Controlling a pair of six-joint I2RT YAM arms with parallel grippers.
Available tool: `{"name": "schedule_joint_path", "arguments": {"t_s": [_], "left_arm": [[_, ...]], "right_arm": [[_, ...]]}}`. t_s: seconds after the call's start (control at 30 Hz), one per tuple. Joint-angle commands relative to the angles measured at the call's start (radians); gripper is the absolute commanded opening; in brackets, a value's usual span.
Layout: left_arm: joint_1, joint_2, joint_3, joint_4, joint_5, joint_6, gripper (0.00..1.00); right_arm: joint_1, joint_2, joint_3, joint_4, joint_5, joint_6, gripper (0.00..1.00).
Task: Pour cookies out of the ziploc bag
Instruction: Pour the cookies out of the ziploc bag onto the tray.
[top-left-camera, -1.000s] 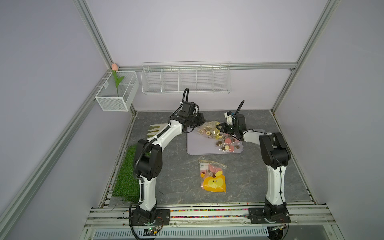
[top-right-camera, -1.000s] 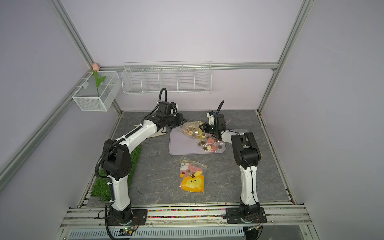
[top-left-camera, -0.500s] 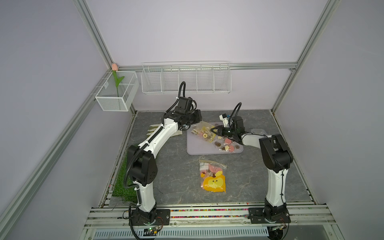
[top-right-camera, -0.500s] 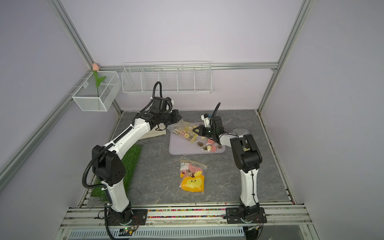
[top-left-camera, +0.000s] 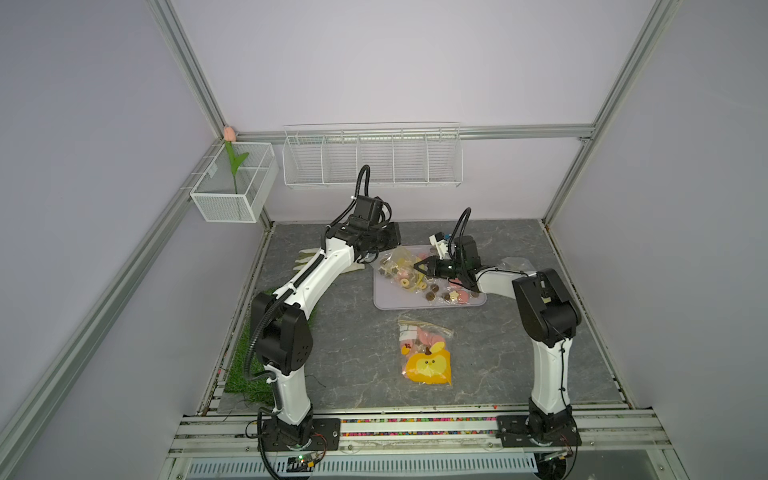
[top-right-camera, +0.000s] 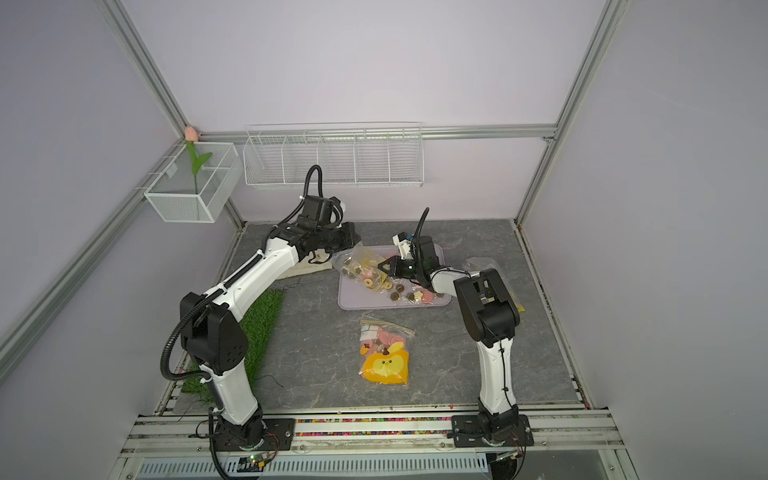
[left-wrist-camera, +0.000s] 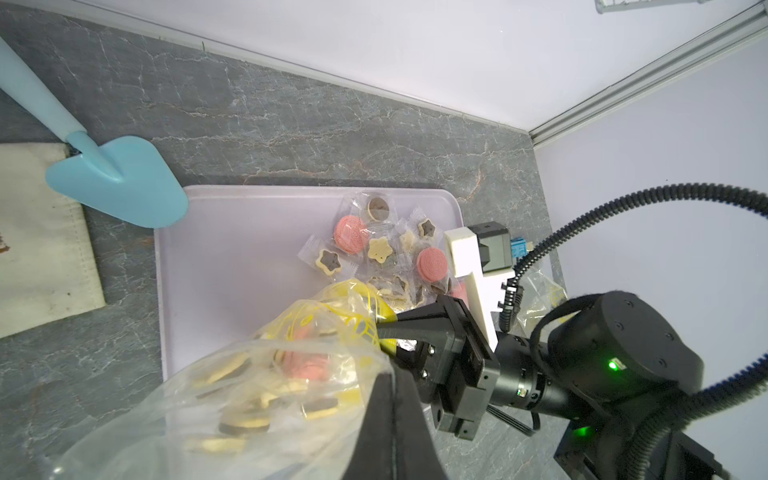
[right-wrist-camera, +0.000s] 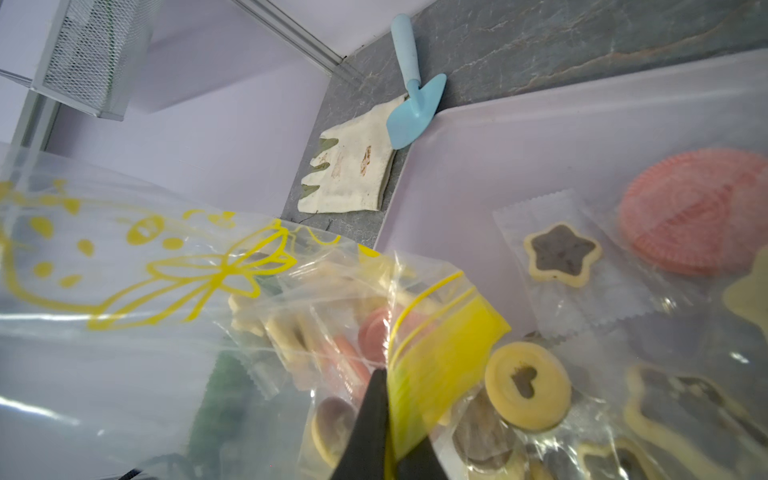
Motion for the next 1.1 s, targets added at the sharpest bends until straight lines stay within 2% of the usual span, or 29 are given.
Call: {"name": "schedule_joint_path", "arguments": {"t_s": [0.0, 0.47, 0.87, 1.07], "left_arm": [[-0.003, -0.008, -0.024, 0.033, 0.026, -0.014, 0.0], [-0.039, 0.064, 0.048, 0.061, 0.026, -0.041, 0.0], [-0.035, 0.006, 0.105, -0.059, -0.044, 0.022, 0.0], [-0.032, -0.021, 0.109, -0.091, -0.072, 0.038, 0.0]], "right_arm": [[-0.022, -0.001, -0.015, -0.032, 0.036, -0.031, 0.07], [-0.127, -0.024, -0.043, -0.022, 0.008, -0.027, 0.07], [-0.056, -0.067, -0.055, -0.007, -0.056, -0.01, 0.07], [-0.041, -0.002, -0.019, 0.056, -0.124, 0.066, 0.07]]}}
